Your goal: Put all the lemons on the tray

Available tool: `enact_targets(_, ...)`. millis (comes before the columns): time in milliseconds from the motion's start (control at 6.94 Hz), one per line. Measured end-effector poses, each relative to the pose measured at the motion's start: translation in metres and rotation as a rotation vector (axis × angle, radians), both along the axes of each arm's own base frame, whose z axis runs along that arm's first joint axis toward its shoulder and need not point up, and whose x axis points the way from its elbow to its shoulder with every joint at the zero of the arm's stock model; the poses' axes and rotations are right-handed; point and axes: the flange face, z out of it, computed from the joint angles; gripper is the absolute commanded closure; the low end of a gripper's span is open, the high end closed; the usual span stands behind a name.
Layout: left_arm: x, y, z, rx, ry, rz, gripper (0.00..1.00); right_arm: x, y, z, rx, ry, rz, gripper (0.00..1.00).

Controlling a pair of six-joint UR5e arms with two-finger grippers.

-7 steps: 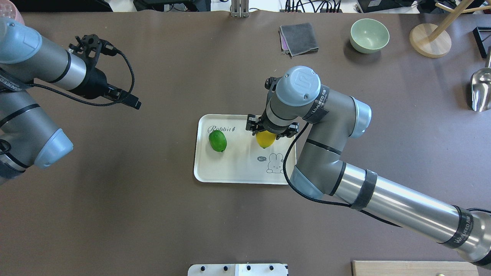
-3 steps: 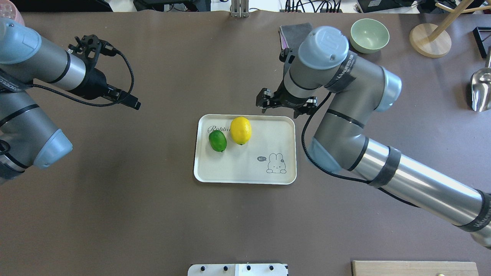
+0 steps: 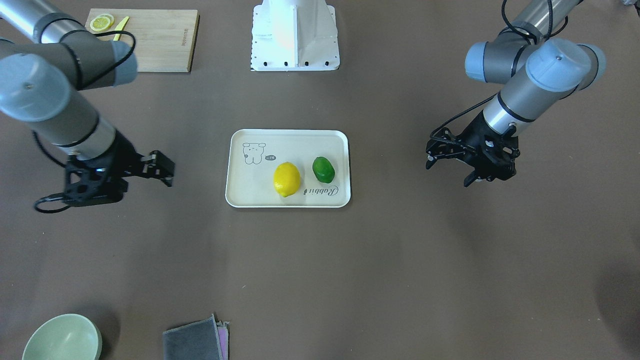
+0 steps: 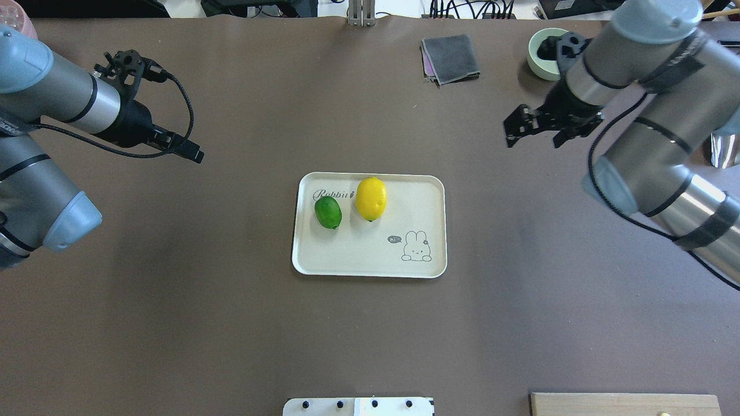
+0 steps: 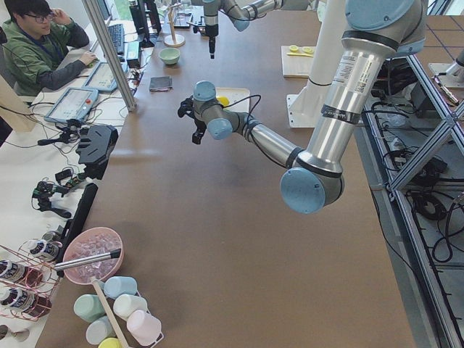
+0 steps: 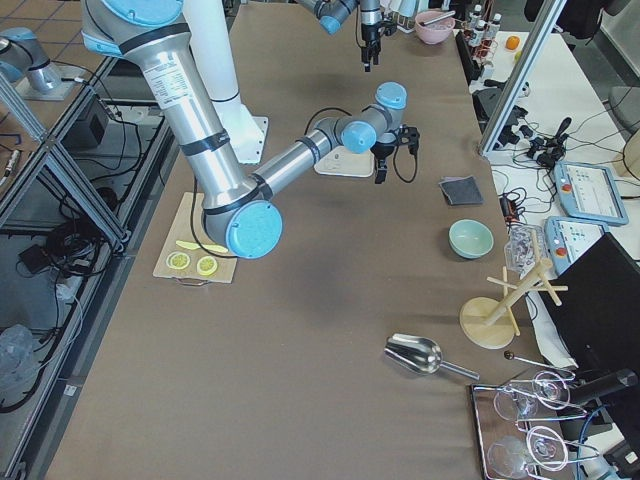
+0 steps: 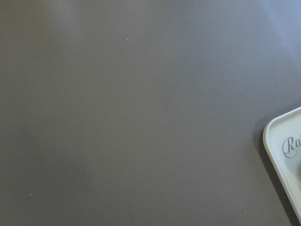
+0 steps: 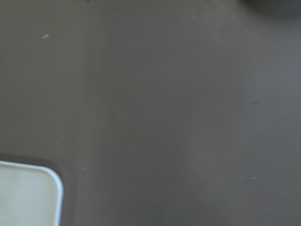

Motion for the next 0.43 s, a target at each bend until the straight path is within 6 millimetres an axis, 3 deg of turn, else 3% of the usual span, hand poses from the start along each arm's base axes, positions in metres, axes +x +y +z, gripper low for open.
enact_targets(288, -0.057, -0.027, 0.016, 0.041, -0.069, 0.041, 0.02, 0.152, 0.006, 0.113, 0.124, 0.066, -0.063, 0.0)
enact_targets(432, -0.098, -0.043, 0.028, 0.067, -0.121, 0.063, 0.02, 0.228, 0.026, 0.165, 0.184, 0.107, -0.086, 0.0)
